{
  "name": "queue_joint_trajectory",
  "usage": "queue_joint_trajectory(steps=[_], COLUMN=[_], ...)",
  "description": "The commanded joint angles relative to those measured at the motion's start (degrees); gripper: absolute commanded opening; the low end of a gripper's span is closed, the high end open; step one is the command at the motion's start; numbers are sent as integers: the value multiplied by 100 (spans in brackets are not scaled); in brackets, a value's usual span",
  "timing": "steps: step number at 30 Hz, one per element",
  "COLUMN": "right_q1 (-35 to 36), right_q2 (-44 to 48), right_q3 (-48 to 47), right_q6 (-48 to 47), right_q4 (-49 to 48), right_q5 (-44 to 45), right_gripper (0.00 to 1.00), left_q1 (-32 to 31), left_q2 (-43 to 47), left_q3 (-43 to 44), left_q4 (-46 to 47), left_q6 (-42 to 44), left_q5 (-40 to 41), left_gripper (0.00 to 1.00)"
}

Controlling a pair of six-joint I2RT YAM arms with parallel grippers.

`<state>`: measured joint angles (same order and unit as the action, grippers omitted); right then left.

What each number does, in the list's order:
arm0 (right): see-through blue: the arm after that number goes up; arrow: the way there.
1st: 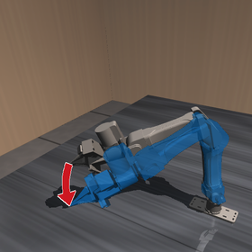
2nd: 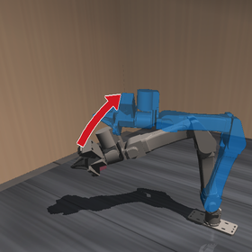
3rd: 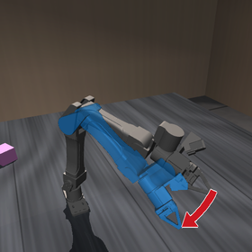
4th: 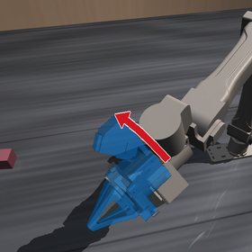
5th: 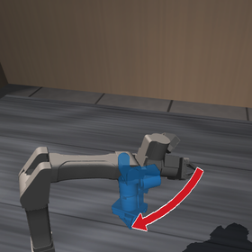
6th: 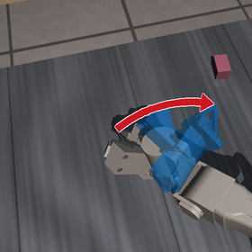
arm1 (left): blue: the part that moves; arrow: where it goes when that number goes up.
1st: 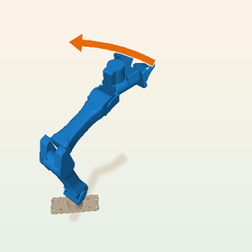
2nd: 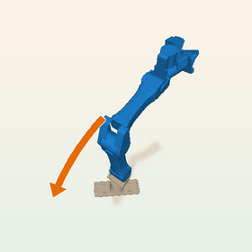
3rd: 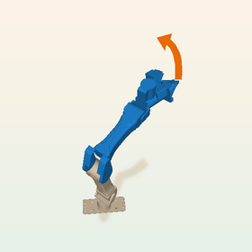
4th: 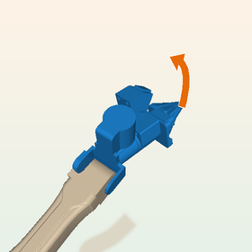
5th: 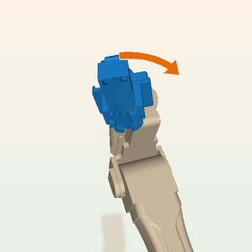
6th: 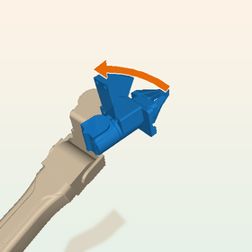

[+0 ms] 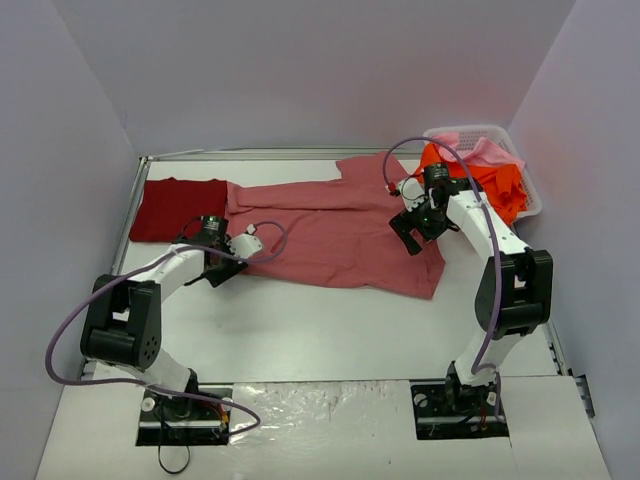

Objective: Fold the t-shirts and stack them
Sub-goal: Fold the flattened tshirt in 1/3 of the way

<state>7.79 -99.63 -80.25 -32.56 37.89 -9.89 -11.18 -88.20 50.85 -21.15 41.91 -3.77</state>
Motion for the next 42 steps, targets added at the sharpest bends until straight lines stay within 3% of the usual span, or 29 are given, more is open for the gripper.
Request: queue_joint_trajectory(steps=[1, 3, 5, 6, 7, 10, 20, 23, 30, 33, 42], right_q1=[-41, -41, -50, -50, -58, -85, -410, -480, -498, -489, -498], right_q2=[-12, -21, 23, 40, 67, 225, 269, 234, -108, -275, -697], right_q3=[88, 123, 185, 211, 272, 430, 861, 932, 994, 932, 870], right_q6=[30, 21, 4, -14, -49, -224, -787, -927, -1235, -1288, -1411], right_q4=[131, 140, 140, 166, 201, 438, 1395, 1572, 1853, 1854, 1836], right_q5=[-57, -22, 66, 92, 127, 180, -241, -390, -812, -935, -1015], right_gripper=[97, 97, 98, 98, 98, 98, 93, 86, 52, 46, 44], left_q1=[28, 19, 19, 19, 19, 19, 19, 19, 19, 19, 19], left_q2=[-223, -346, -539, -583, -645, -637, -443, -382, -294, -294, -294], left_q3=[267, 337, 478, 513, 566, 549, 356, 303, 232, 250, 241], left_q4=[102, 84, -29, -56, -74, -100, -65, -39, -21, -30, -21], left_q6=[10, -16, -25, -16, -8, 1, -78, -122, -157, -192, -253], left_q5=[-308, -378, -466, -484, -484, -519, -563, -546, -528, -546, -537], left_gripper=[45, 45, 36, 28, 14, 3, 2, 2, 2, 2, 2])
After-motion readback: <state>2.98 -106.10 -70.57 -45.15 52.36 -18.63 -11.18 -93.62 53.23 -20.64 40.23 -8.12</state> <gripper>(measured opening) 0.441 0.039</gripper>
